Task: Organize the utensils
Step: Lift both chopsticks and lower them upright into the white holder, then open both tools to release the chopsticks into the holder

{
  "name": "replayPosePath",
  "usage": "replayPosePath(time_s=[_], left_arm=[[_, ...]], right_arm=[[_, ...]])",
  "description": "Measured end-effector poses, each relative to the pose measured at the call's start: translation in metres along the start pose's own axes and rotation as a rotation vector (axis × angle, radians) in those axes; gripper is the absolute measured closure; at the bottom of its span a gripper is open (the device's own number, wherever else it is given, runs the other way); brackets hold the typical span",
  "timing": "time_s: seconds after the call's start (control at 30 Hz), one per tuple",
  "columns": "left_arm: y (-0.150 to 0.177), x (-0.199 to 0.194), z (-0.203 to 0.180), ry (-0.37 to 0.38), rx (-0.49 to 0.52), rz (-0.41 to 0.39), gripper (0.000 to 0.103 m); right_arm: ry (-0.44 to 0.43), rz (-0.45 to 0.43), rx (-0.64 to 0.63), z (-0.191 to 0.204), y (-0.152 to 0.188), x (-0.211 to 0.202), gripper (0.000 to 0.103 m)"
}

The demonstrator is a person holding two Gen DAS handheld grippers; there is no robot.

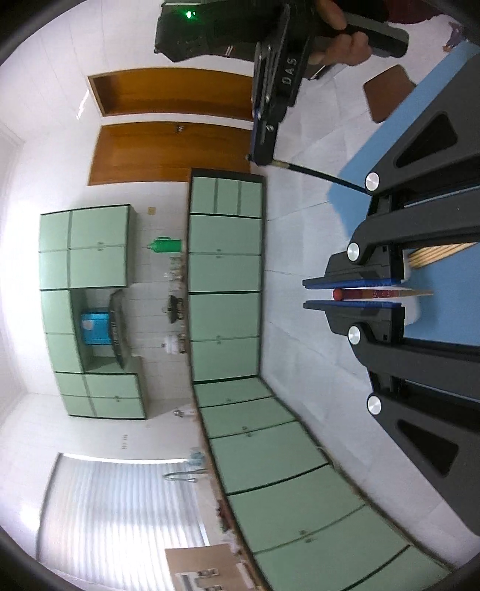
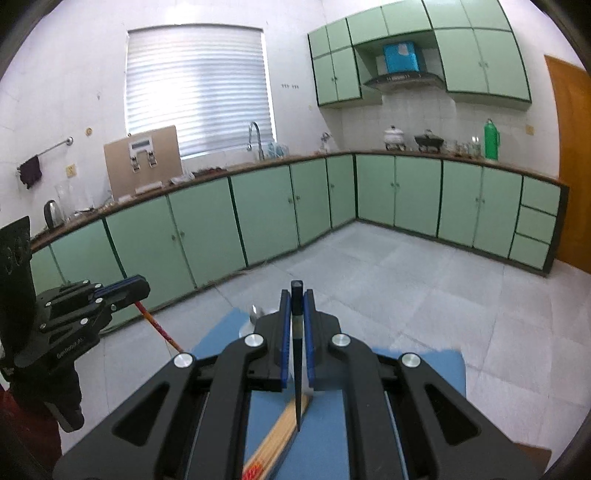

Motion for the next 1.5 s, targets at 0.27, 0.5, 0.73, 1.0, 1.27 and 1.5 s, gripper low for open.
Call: replayPosePath(time_s=[0.27, 0.5, 0.73, 1.0, 1.27, 1.5], left_arm=[[-0.048, 0.016, -0.004, 0.0, 0.024, -0.124, 0.098], [-0.036, 0.075, 0.008, -0.022, -0.008, -0.111, 0.098], [-0.004, 0.12, 0.023, -0.022, -0.038, -0.01, 0.095], [0.018, 0.092, 0.033, -0.069, -0.05, 0.009, 0.055], [0.069, 0.047, 0.019, -0.087, -0.045, 0.075, 0.034], [0.159, 0.029, 0.004, -0.111, -0.084, 0.232, 0.032]], right_arm=[[0.017, -0.13, 0.022, -0.022, -0.055, 0.026, 0.097], [0.064, -0.051, 0.005, -0.033, -0.039, 0.088, 0.097], [0.046, 0.075, 0.005, -0.031, -0.003, 0.123, 0.093], [0.122, 0.036, 0.031, -0.031, 0.021, 0.088, 0.053], [0.21, 0.014, 0.056, -0.023, 0.079, 0.034, 0.014], [0.231, 0.149, 0.077, 0.006, 0.169, 0.02, 0.014]])
Point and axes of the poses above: each gripper's, at about its wrist camera, not at the fingertips, and x roughly the way its jaws point, z to its left, y to its underside, the point moved 3 cm from there along x, roughly the way its jaws point, and after that the axes turned 7 degrees about -x, right-handed, at the moved point
